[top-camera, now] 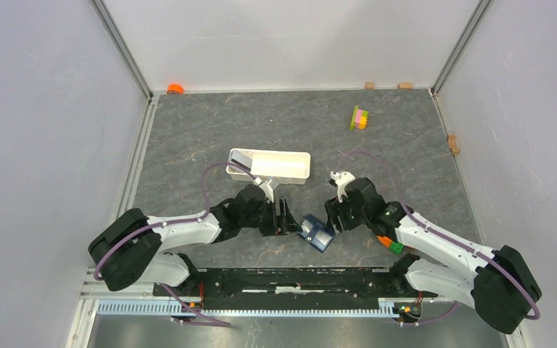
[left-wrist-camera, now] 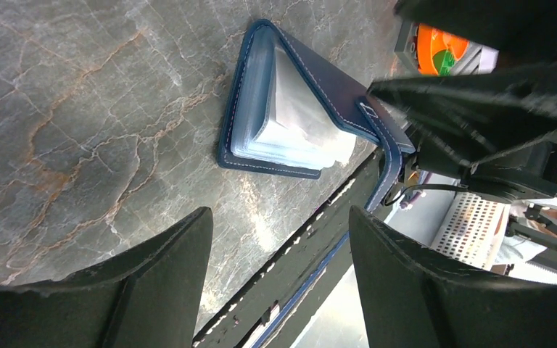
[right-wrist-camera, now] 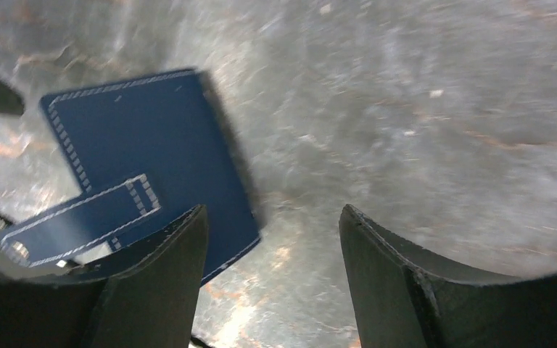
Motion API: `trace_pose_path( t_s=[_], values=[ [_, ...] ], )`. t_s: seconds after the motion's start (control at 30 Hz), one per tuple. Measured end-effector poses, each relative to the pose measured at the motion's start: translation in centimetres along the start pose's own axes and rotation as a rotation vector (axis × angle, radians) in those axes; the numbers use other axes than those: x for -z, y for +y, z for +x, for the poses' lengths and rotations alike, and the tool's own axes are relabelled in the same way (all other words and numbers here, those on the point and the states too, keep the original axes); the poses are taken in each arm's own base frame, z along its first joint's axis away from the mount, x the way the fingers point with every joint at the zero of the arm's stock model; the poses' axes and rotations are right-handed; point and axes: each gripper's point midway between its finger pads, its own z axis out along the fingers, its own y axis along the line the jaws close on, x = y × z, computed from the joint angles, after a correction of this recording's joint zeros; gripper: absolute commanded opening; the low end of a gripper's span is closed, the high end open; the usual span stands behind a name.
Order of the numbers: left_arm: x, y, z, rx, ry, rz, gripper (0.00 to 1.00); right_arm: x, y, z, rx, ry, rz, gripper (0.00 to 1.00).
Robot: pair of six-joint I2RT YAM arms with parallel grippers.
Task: Put the credit cards into the card holder
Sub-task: Turn over the card holder at the center of the board.
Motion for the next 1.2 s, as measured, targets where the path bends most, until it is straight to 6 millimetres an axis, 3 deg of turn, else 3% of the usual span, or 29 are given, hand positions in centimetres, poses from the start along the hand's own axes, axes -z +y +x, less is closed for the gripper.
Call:
trace_pose_path(
  t_s=[0.2,0.43,0.63,0.77,0.93,1.2],
  values=[
    [-0.1,-0.1,-0.3,0.003,-0.019,0.0,0.75,-0.7,3.0,2.5,0.001,0.043,-0.192,0.75],
    [-0.9,-0.4,-0.7,0.003,-0.024,0.002,0.75,-1.0,4.5,4.0,-0.014,0.062,-0.286,0.71],
    [-2.8,-0.1,-0.1,-0.002,0.02,-0.036,0.64,-1.2,5.4,4.4,-0.039,0.067,-0.334,0.69],
    [-3.9,0.4,0.1,-0.023,0.04,-0.086,0.46,-1.2,5.7,4.5,-0.058,0.061,-0.347,0.68],
    [-4.4,1.1,0.7,-0.08,0.069,-0.157,0.35,-1.3,5.5,4.3,-0.097,0.057,-0.34,0.68],
    [-4.3,1.7,1.1,-0.124,0.082,-0.194,0.34,-1.2,5.0,4.1,-0.221,0.015,-0.391,0.63]
  ],
)
